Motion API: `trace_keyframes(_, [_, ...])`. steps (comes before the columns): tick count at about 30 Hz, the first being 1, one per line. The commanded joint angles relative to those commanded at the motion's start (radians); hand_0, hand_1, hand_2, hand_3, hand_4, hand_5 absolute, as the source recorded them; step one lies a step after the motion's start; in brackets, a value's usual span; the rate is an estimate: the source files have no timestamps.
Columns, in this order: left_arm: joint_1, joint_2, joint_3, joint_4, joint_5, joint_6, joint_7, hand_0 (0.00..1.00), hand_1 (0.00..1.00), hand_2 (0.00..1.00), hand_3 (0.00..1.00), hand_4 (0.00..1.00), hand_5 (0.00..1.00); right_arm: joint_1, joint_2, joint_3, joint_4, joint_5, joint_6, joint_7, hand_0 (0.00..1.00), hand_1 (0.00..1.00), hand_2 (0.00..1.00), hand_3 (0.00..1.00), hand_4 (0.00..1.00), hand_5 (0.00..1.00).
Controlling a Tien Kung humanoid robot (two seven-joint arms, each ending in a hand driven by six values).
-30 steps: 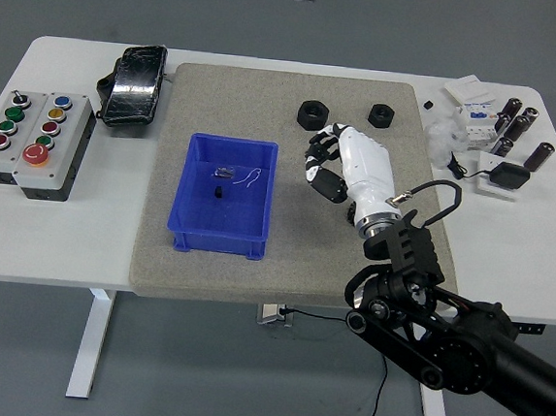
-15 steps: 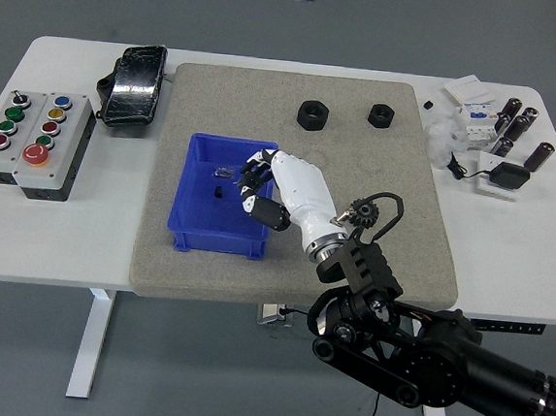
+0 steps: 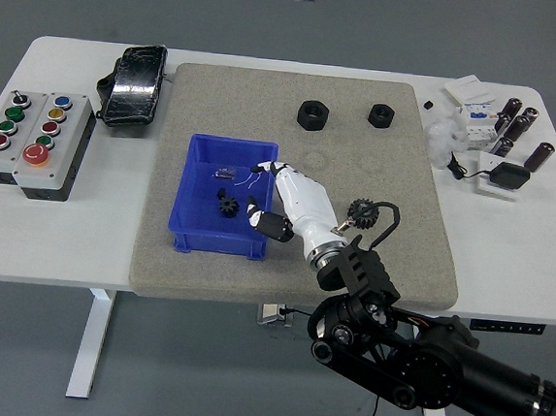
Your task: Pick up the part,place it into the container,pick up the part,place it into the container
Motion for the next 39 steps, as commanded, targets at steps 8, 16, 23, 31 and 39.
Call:
trace_keyframes(8, [0.001,-0.002,-0.001,0.000,-0.001,0.001,-0.001,0.629,0.551,0.533,0.619,0.693,0.469,-0.035,-0.051,0.121,-0.033,-0.057,0.016,-0.044,0.784,0.813,0.819,0.757,0.588,0.257])
trace_keyframes(16, [-0.001,-0.003,0.001,0.000,-0.004,0.001,-0.001,0.628,0.550,0.533,0.620,0.692,0.468,-0.052,-0.125,0.111,-0.081,-0.067,0.092,-0.099,0.780,0.798,0.819,0.794,0.778,0.529])
trace_keyframes(23, [-0.003,-0.005,0.001,0.000,-0.002,0.000,-0.003,0.628,0.550,0.533,0.618,0.691,0.468,-0.059,-0.135,0.095,-0.123,-0.056,0.137,-0.112,0.781,0.797,0.821,0.808,0.820,0.593])
trace_keyframes(31, [-0.003,-0.005,0.002,0.000,0.000,0.000,-0.005,0.628,0.548,0.534,0.619,0.690,0.466,-0.058,-0.140,0.087,-0.155,-0.033,0.166,-0.114,0.777,0.792,0.816,0.801,0.812,0.593])
trace_keyframes(39, [-0.003,-0.006,0.003,0.000,0.000,-0.001,-0.006,0.628,0.550,0.534,0.620,0.688,0.472,-0.056,-0.138,0.079,-0.152,-0.036,0.126,-0.097,0.621,0.644,0.615,0.659,0.265,0.204])
